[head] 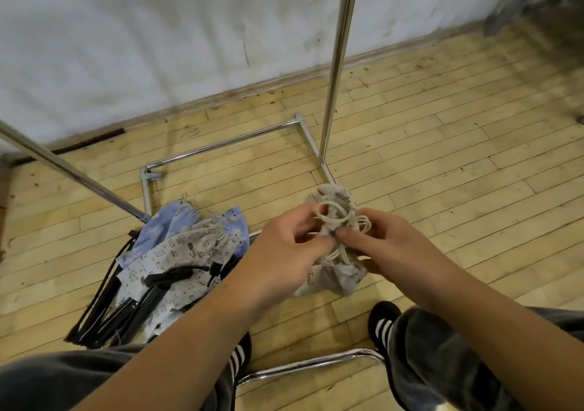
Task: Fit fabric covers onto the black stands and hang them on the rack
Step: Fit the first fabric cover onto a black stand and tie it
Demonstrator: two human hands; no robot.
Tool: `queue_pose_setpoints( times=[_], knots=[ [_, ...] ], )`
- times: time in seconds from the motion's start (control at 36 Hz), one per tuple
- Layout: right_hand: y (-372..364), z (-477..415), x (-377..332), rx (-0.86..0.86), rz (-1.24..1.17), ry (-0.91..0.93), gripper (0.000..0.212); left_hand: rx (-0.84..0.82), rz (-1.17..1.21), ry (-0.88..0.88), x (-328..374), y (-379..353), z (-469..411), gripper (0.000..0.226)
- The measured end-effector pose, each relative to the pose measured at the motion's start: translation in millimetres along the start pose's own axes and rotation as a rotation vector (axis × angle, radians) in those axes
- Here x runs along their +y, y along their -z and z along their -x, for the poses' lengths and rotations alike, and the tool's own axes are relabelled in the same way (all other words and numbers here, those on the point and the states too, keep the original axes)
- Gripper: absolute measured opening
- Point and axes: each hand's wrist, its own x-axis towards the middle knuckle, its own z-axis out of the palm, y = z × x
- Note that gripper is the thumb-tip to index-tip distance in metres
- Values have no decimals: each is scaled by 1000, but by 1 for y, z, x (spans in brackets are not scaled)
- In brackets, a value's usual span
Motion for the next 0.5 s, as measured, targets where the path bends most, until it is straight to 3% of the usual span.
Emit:
queue_pose_setpoints(
  times=[0.19,0.31,0.5],
  knots=[
    [8,-6,-1,171,-115,-75,16,130,-189,-129,-1,8,-3,24],
    [8,-6,-3,66,-192,-74,22,115,-165,-129,1,6,-2,10],
    [6,-6,-1,19,-173,-38,21,171,-237,-168,-8,3,-4,21]
  ],
)
